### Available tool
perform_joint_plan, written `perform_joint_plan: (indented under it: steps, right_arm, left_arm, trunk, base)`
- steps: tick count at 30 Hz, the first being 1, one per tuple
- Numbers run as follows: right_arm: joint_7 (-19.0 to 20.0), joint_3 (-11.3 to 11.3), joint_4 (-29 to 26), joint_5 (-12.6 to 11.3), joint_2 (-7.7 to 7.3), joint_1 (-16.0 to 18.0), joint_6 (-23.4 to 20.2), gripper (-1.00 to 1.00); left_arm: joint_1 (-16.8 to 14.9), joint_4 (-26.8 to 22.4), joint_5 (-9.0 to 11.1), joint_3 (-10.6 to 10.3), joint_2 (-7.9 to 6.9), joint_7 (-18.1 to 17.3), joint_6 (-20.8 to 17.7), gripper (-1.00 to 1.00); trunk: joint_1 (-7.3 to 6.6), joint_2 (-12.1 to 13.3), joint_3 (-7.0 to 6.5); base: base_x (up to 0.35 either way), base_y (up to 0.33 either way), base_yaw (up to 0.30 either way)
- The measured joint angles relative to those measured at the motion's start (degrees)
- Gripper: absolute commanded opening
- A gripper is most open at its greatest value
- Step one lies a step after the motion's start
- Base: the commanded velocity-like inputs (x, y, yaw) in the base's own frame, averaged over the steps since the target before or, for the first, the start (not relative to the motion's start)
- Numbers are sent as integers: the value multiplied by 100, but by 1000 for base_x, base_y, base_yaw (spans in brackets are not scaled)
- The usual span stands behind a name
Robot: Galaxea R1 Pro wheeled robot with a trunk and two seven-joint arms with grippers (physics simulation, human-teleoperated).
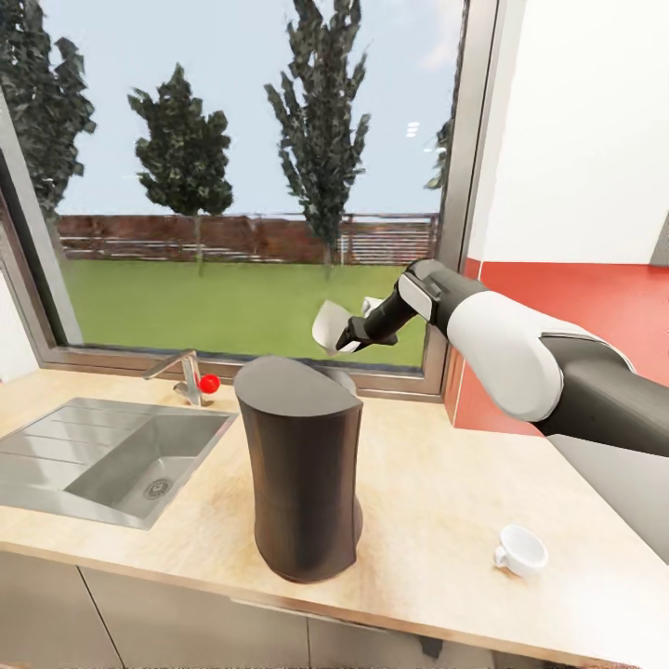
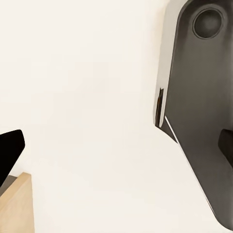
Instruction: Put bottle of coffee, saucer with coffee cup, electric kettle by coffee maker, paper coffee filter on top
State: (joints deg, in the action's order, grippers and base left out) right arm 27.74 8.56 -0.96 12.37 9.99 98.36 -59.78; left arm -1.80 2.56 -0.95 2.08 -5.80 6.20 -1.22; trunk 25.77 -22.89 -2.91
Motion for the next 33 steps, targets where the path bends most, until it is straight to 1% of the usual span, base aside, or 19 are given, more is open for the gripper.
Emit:
perform_joint_plan:
  steps: [10,15,20,26,33]
  right_arm:
    - [1,-3,0,-1,0,-15,0,-100]
    - [1,1,0,-4,0,-26,0,-100]
    - [0,-2,0,2,0,-26,0,-100]
    - [2,0,-2,3,-1,-26,1,-100]
    - [0,6,-1,-4,0,-26,0,-100]
  left_arm:
    - [0,0,0,0,0,0,1,100]
    - [0,0,0,0,0,2,2,100]
    - [0,0,0,0,0,3,4,100]
    - [0,0,0,0,0,3,3,100]
    - [0,0,0,0,0,1,4,100]
  trunk:
    - [0,0,0]
    - [0,-1,0]
    - [0,0,0]
    - [1,0,0]
    - [-1,0,0]
  base:
    - [-9,0,0]
    - [-146,0,0]
    - [-31,0,0]
    - [-199,75,0]
    - [-23,10,0]
